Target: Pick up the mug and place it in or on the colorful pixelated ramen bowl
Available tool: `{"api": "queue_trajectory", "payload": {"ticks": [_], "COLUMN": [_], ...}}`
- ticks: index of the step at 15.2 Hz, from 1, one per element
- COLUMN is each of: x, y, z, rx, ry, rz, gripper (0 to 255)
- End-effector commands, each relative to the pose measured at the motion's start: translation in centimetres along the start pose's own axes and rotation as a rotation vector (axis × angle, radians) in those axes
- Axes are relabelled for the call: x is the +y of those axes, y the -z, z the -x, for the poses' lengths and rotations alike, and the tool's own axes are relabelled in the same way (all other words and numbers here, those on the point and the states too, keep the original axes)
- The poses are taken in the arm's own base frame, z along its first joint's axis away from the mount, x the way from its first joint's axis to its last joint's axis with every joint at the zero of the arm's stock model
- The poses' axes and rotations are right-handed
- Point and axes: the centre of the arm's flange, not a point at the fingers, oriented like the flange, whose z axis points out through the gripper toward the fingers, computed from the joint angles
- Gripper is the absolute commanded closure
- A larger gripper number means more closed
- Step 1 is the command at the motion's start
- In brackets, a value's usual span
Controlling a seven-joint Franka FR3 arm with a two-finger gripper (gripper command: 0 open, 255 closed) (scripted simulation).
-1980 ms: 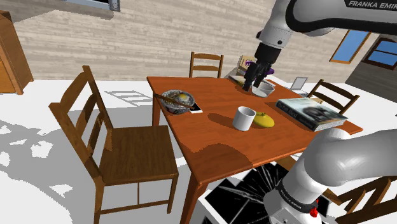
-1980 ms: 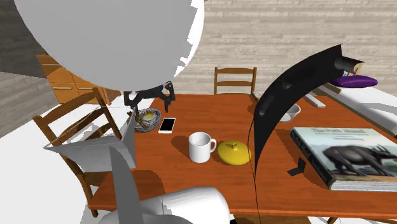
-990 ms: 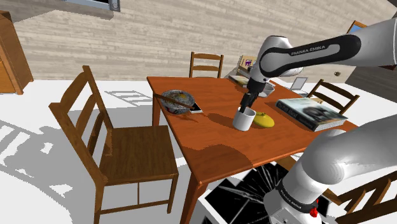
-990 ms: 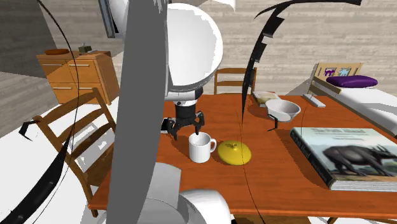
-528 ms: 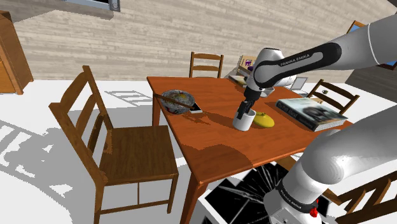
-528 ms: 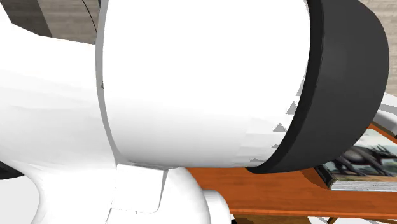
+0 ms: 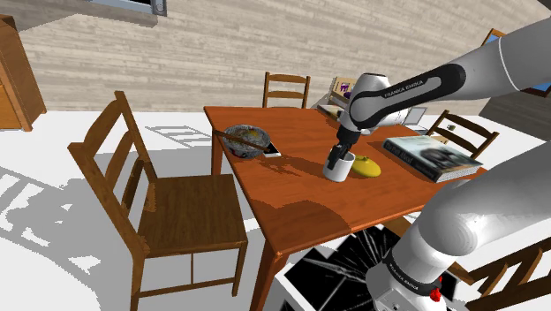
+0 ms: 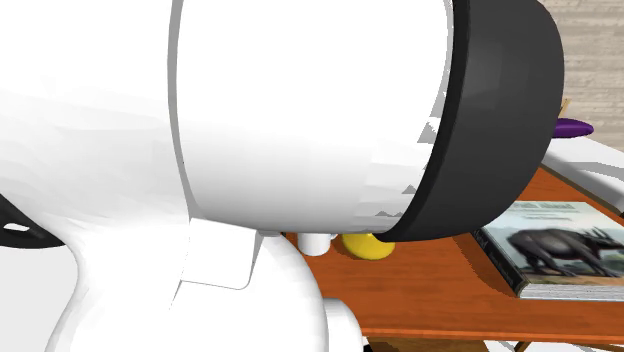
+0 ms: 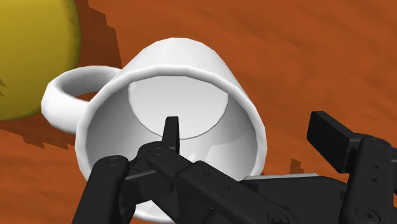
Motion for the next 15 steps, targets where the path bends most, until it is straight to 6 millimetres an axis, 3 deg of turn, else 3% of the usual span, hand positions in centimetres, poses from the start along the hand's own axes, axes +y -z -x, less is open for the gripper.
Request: {"api": "queue_trajectory", "payload": {"ticks": [1, 2, 3, 12, 15], "x": [0.0, 0.0, 0.0, 0.0, 0.0], "y": [0.0, 0.0, 0.0, 0.0, 1.6], "z": [0.0, 0.0, 0.0, 0.0, 0.0], "rx": [0.000, 0.000, 0.000, 0.000, 0.000], "ry": [0.000, 0.000, 0.000, 0.000, 0.000], "rz": [0.000, 0.000, 0.000, 0.000, 0.000], "gripper": [0, 0, 255, 255, 255]}}
